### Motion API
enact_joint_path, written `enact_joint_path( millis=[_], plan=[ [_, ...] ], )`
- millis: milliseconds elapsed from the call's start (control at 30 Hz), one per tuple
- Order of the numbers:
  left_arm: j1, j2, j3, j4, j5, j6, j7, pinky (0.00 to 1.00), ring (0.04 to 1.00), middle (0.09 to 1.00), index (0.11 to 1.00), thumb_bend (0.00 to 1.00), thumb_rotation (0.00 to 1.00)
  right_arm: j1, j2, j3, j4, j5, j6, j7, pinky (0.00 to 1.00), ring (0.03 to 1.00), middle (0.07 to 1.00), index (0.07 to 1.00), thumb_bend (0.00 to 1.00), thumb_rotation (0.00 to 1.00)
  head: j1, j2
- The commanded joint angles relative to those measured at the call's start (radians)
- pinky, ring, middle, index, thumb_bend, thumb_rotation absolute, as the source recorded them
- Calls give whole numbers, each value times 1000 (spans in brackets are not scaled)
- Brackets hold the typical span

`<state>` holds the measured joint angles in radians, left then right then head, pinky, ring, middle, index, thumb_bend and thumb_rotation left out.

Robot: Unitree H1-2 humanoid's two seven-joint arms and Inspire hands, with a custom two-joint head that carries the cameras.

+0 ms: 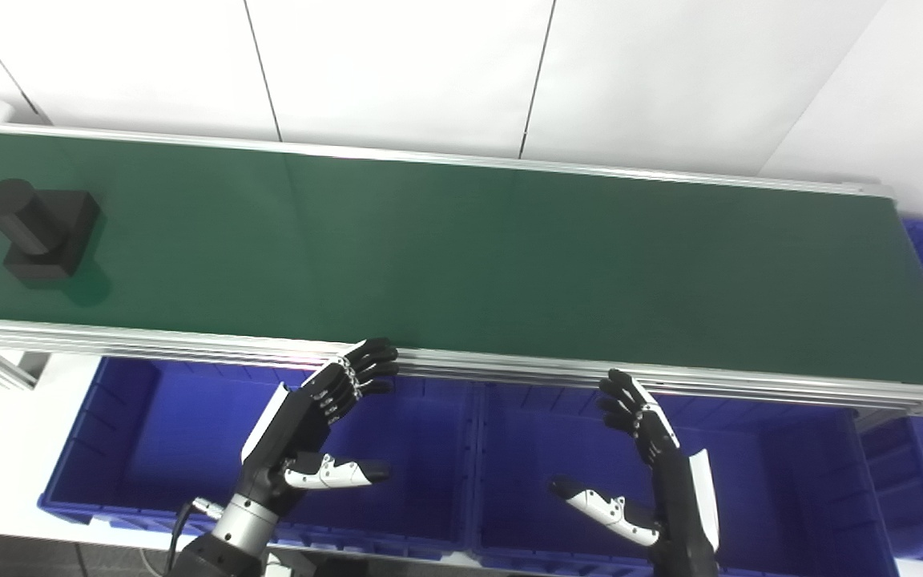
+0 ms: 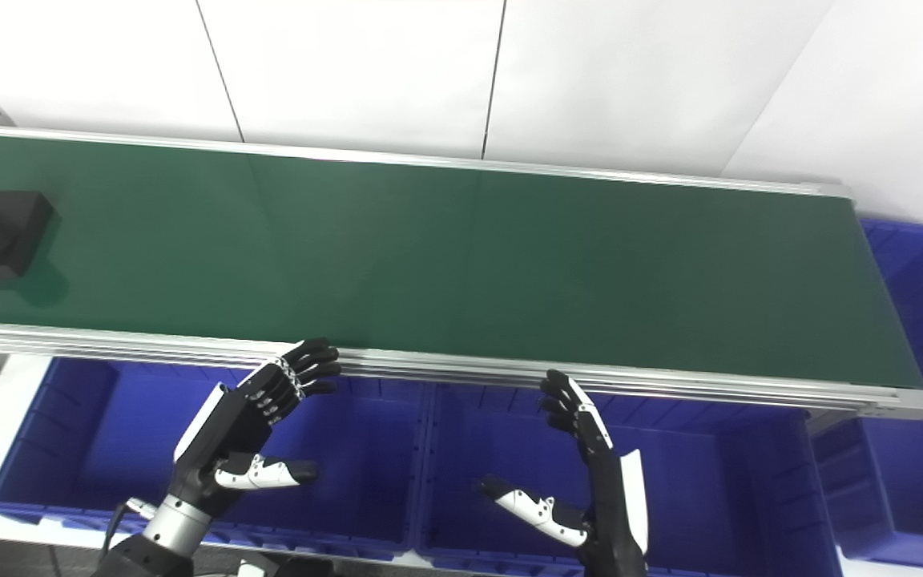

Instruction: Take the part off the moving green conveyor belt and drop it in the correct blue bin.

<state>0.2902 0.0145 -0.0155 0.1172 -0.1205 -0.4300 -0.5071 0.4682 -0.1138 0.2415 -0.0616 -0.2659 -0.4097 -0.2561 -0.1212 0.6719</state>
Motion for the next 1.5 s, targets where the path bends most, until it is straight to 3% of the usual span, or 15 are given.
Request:
enact_joint_path(
  millis=[0, 300, 600, 1000, 1267, 1467],
  plan=[
    [-3, -19, 4, -33, 0, -40, 8, 766, 805, 831, 844, 883, 270, -9, -7, -2, -19, 7, -60, -3, 741, 784, 830, 868, 807, 372, 2, -1],
    [17, -41, 6, -68, 7, -40, 27, 765, 801, 828, 842, 880, 264, -30, -12, -14, -12, 20, -59, 34, 747, 784, 827, 868, 802, 364, 33, -12],
    [7, -37, 10, -78, 1, -40, 21, 774, 808, 832, 843, 881, 251, -40, -12, -2, 0, 1, -58, 39, 712, 791, 828, 873, 803, 368, 6, -20],
    [-24, -19, 3, -48, 15, -40, 25, 761, 806, 833, 835, 896, 259, -31, -6, -10, 5, -22, -60, 2, 737, 779, 825, 870, 812, 394, -3, -40],
    [15, -15, -3, -106, 24, -40, 51, 775, 812, 834, 838, 881, 242, -3, -19, -1, -44, -18, -60, -9, 717, 765, 821, 863, 799, 366, 25, 4],
    [52, -15, -11, -138, 27, -40, 71, 775, 812, 835, 841, 886, 255, -8, -40, 15, -44, 3, -60, -9, 730, 775, 830, 867, 792, 346, 47, 1]
  ],
)
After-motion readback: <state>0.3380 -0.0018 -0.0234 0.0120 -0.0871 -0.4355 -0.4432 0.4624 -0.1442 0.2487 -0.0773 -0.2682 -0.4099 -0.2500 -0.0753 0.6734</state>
